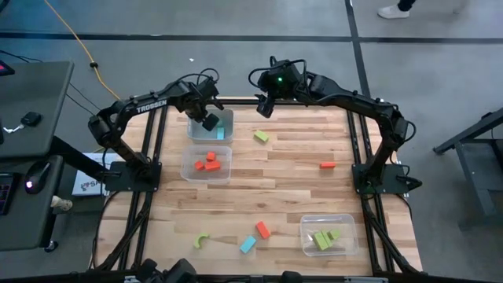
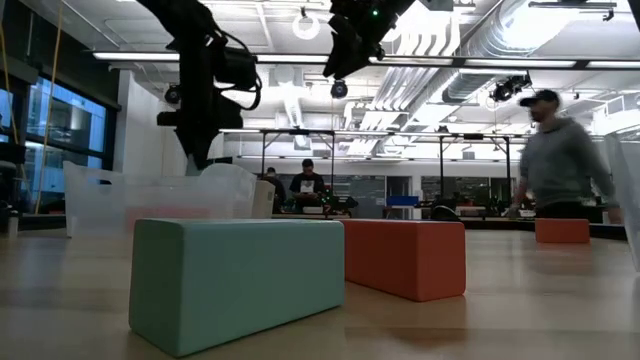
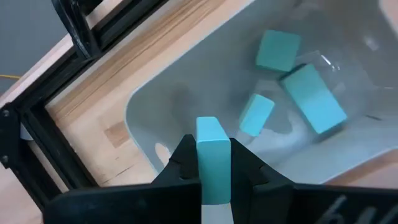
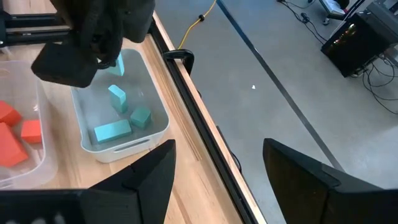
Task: Sort & place blocks by color
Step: Put the blue block into the gray bin
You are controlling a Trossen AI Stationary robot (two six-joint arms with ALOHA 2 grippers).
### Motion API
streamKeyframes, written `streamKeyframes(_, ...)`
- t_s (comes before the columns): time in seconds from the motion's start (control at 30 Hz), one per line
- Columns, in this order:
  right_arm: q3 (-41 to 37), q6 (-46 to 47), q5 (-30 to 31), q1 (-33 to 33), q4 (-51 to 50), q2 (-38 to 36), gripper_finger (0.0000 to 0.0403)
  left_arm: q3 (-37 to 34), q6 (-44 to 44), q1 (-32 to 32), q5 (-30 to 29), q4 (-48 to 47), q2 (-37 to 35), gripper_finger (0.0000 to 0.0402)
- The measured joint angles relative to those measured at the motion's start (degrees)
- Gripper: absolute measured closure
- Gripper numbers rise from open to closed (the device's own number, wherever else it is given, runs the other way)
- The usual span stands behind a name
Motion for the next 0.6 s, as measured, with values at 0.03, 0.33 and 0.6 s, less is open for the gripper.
streamKeyframes(0.03,0.0,0.0,0.0,0.0,0.0,0.0,0.0171,-0.46,0.03,0.45,0.02,0.47,0.0,0.0394)
streamKeyframes(0.33,0.0,0.0,-0.03,0.0,0.0,0.0,0.0171,-2.58,0.57,2.83,1.72,4.11,3.29,0.0394)
streamKeyframes(0.6,0.0,0.0,-0.03,0.0,0.0,0.02,0.0171,-2.75,1.16,2.8,2.56,6.59,6.81,0.0394)
